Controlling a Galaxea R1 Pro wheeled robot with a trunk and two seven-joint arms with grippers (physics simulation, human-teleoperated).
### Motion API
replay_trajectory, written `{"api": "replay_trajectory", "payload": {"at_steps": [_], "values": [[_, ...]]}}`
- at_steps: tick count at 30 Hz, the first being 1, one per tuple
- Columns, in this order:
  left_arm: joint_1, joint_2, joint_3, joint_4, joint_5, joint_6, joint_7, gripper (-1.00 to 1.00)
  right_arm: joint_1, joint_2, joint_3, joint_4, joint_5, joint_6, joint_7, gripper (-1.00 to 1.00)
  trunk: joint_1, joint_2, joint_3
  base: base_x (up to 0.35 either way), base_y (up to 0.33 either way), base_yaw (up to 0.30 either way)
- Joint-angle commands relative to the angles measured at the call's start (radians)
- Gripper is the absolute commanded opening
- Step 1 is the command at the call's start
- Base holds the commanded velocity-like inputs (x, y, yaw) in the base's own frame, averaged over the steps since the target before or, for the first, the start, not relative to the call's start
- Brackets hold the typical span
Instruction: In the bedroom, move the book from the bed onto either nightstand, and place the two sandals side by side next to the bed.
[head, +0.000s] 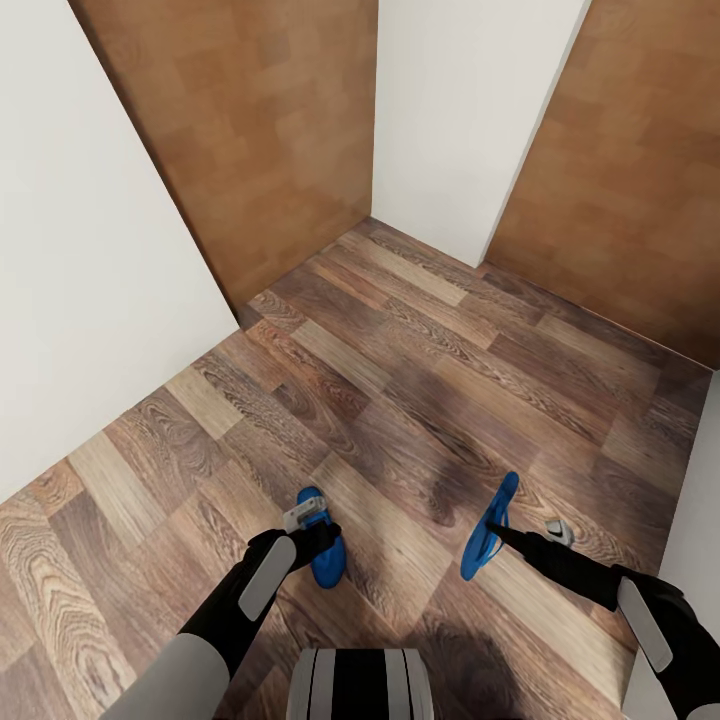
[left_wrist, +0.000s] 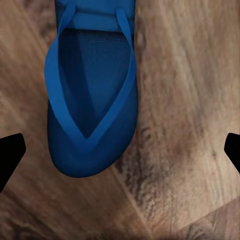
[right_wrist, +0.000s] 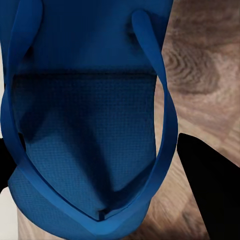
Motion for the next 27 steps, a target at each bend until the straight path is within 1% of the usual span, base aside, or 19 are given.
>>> {"api": "replay_trajectory", "payload": {"at_steps": [1,8,13,18,21,27], "values": [[0.0,0.001,-0.002,-0.002,0.011,0.001,0.009,1.0,0.0,0.0,-0.001,0.0,-0.005,0.007,0.001,-1.0,0.0,0.0,-0.001,0.0,0.0,0.0],[0.0,0.002,0.001,-0.003,0.009,-0.004,0.008,1.0,0.0,0.0,-0.001,0.001,-0.005,0.005,0.001,-1.0,0.0,0.0,-0.001,0.0,0.0,0.0],[0.0,0.011,0.004,-0.008,0.008,-0.011,0.012,1.0,0.0,0.0,-0.001,0.0,-0.005,0.005,0.001,-1.0,0.0,0.0,-0.001,0.0,0.0,0.0],[-0.006,0.014,0.007,-0.009,0.007,-0.016,0.014,1.0,0.0,0.0,-0.001,0.001,-0.005,0.004,0.001,-1.0,0.002,-0.001,-0.02,0.0,0.0,0.0],[-0.025,0.013,0.008,-0.009,0.008,-0.015,0.014,1.0,0.0,0.0,-0.001,0.0,-0.005,0.004,0.0,-1.0,0.003,-0.002,-0.032,0.0,0.0,0.0],[-0.035,0.01,0.008,-0.009,0.01,-0.015,0.014,1.0,0.0,0.0,-0.001,0.0,-0.004,0.004,0.001,-1.0,0.006,-0.004,-0.055,0.0,0.0,0.0]]}}
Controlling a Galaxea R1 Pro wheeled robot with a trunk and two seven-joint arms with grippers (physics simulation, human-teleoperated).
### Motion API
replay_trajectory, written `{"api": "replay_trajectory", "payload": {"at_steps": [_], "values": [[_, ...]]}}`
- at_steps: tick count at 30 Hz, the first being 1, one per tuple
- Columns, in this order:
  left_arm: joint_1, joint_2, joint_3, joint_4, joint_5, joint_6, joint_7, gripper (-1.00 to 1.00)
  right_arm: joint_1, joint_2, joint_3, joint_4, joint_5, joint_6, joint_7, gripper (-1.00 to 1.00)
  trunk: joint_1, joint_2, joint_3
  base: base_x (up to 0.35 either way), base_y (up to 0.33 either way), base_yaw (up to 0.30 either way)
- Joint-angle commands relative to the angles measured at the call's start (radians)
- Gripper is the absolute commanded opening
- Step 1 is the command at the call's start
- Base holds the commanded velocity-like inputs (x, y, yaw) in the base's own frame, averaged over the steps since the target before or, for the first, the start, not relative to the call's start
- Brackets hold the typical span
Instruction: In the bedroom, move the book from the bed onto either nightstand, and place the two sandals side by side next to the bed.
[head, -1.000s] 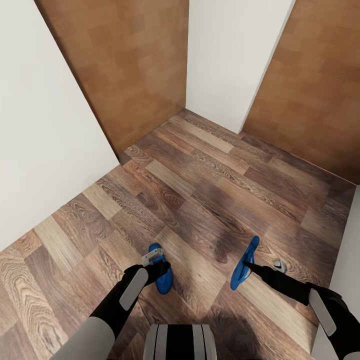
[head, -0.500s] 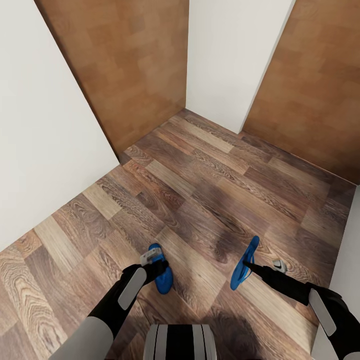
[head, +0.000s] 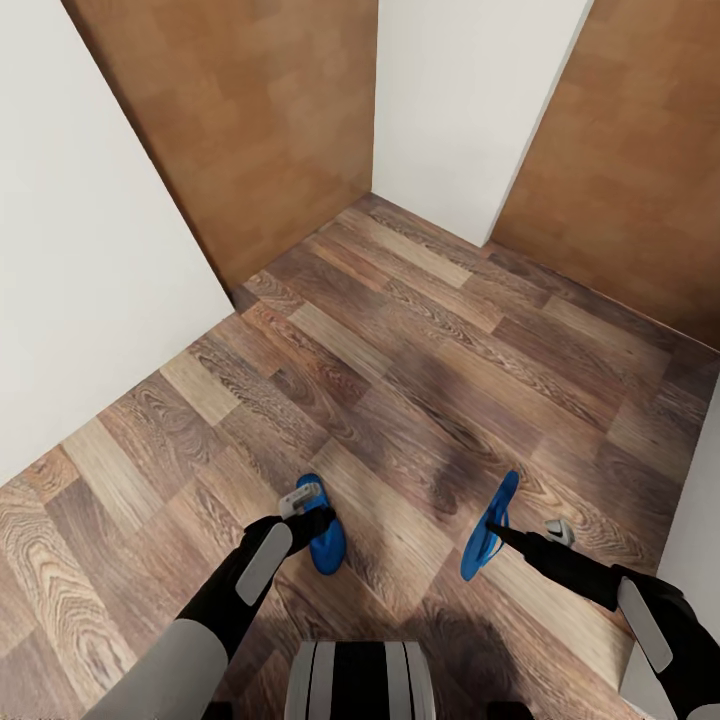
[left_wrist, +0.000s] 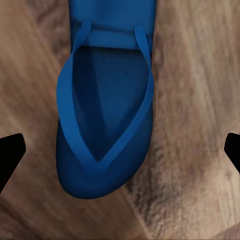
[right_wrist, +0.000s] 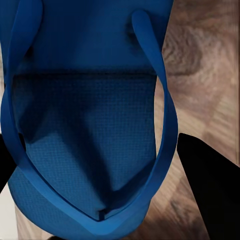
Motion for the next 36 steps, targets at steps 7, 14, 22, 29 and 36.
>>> {"api": "replay_trajectory", "payload": {"at_steps": [7,14,22,29,36], "values": [[-0.002,-0.002,-0.002,-0.003,0.011,0.001,0.01,1.0,0.0,0.0,-0.001,0.0,-0.005,0.008,0.001,-1.0,0.001,-0.001,-0.008,0.0,0.0,0.0],[-0.002,-0.004,-0.002,-0.003,0.009,0.001,0.011,1.0,0.0,0.0,-0.001,0.0,-0.003,0.008,0.001,-1.0,0.001,-0.001,-0.008,0.0,0.0,0.0],[-0.004,-0.005,-0.002,-0.003,0.007,0.0,0.012,1.0,0.0,0.0,-0.001,0.0,-0.002,0.008,0.001,-1.0,0.002,-0.001,-0.02,0.0,0.0,0.0],[-0.02,-0.01,-0.002,-0.003,0.007,0.001,0.013,1.0,0.0,0.0,-0.001,0.0,-0.002,0.008,0.001,-1.0,0.005,-0.003,-0.047,0.0,0.0,0.0],[-0.023,-0.01,-0.002,-0.002,0.007,0.001,0.014,1.0,0.0,0.0,-0.001,0.001,-0.002,0.008,0.001,-1.0,0.008,-0.004,-0.07,0.0,0.0,0.0]]}}
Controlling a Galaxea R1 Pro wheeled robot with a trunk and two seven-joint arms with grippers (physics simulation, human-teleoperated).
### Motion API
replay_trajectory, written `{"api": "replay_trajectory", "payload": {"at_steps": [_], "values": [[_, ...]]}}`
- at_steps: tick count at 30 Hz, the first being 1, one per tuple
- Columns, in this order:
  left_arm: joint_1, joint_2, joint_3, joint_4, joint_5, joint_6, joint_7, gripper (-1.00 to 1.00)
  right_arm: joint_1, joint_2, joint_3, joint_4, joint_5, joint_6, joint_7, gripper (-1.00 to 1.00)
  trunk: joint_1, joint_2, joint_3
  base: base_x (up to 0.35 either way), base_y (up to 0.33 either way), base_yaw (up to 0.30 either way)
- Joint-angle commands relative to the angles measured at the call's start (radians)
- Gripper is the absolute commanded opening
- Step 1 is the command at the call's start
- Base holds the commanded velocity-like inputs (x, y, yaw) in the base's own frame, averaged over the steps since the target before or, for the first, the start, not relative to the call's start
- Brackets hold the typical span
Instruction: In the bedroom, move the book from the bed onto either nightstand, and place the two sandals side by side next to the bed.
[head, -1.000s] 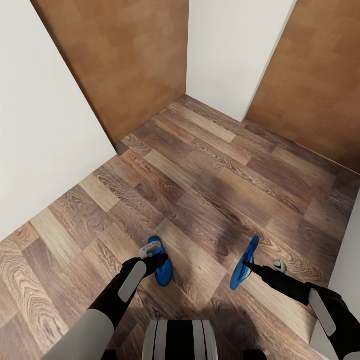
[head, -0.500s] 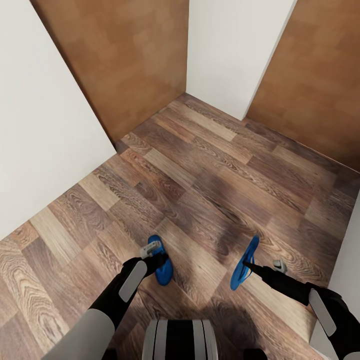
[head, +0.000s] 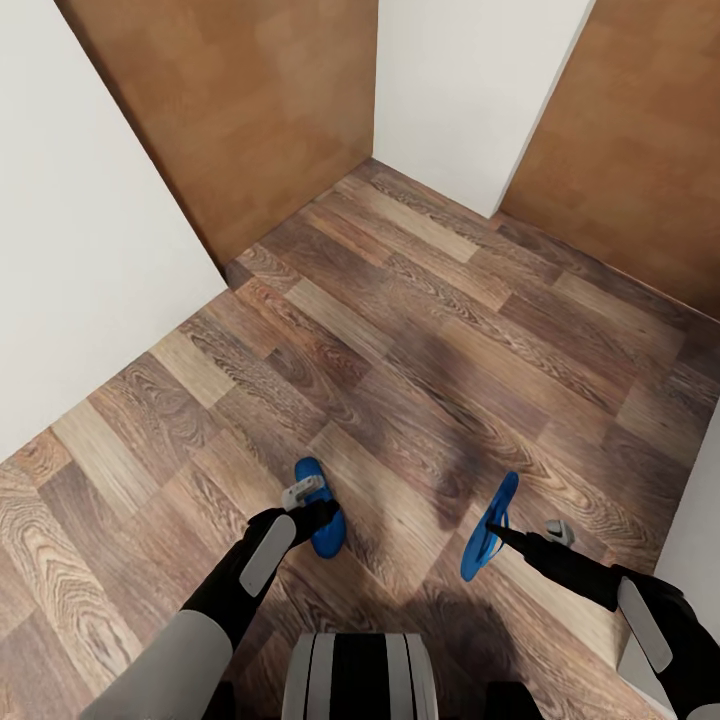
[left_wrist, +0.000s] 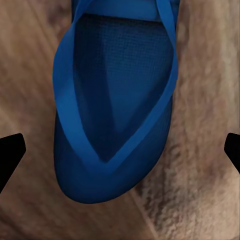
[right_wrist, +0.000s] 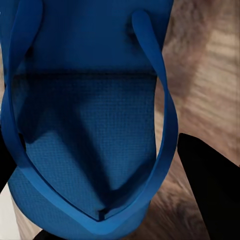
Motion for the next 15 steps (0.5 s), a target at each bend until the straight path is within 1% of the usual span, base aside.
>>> {"api": "replay_trajectory", "payload": {"at_steps": [1,7,15], "values": [[0.0,0.0,-0.002,-0.002,0.01,0.001,0.01,1.0,0.0,0.0,-0.001,0.0,-0.005,0.007,0.001,-1.0,0.0,0.0,-0.001,0.0,0.0,0.0],[-0.001,0.0,-0.002,-0.002,0.011,0.001,0.009,1.0,0.0,0.0,-0.001,0.0,-0.005,0.007,0.001,-1.0,0.0,0.0,-0.001,0.0,0.0,0.0],[-0.001,0.0,-0.002,-0.001,0.011,0.001,0.009,1.0,0.0,0.0,-0.001,0.0,-0.005,0.007,0.001,-1.0,0.003,-0.002,-0.031,0.0,0.0,0.0]]}}
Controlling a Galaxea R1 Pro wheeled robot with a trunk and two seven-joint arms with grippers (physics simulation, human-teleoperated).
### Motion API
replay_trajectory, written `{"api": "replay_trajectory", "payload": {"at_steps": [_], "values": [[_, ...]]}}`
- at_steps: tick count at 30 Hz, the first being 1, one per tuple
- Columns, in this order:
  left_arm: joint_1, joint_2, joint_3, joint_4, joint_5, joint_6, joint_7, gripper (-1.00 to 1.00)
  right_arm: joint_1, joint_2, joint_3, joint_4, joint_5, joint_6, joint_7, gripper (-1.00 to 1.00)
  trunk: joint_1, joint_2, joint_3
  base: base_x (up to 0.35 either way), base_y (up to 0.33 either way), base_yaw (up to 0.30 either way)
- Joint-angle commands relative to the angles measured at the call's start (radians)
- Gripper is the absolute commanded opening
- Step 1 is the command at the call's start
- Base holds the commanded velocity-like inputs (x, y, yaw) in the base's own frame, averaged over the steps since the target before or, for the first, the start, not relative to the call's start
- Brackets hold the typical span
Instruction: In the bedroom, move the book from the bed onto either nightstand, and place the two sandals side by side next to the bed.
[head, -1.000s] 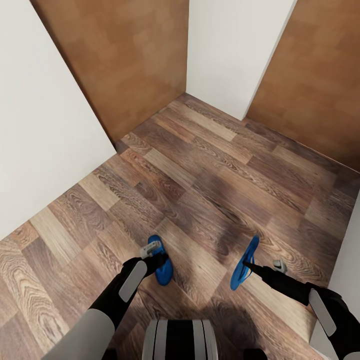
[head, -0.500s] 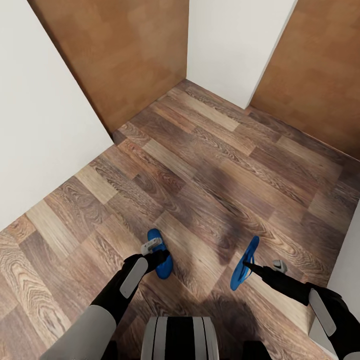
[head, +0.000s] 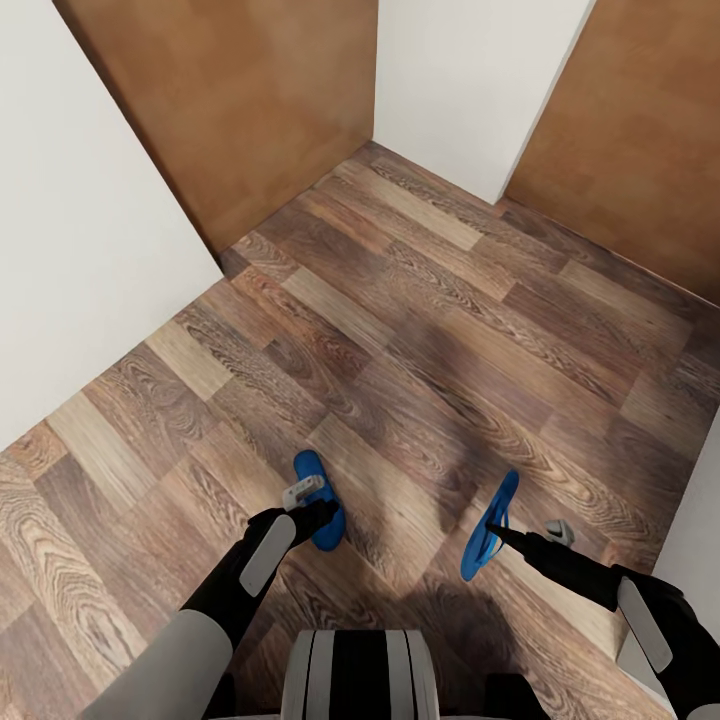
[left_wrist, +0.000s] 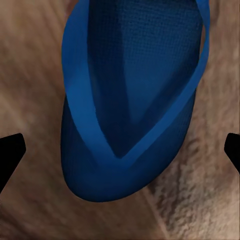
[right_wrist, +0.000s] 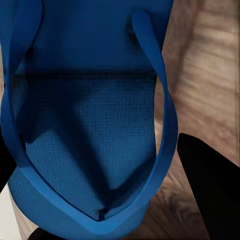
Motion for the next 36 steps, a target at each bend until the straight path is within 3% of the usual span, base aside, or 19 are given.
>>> {"api": "replay_trajectory", "payload": {"at_steps": [1,36], "values": [[0.0,0.0,-0.003,-0.002,0.01,0.001,0.01,1.0,0.0,0.0,-0.001,0.0,-0.006,0.008,0.001,-1.0,0.0,0.0,-0.001,0.0,0.0,0.0],[0.0,0.0,-0.006,0.003,0.009,0.001,0.01,1.0,0.0,0.0,-0.001,0.0,-0.006,0.008,0.001,-1.0,0.0,0.0,-0.001,0.031,0.0,0.0]]}}
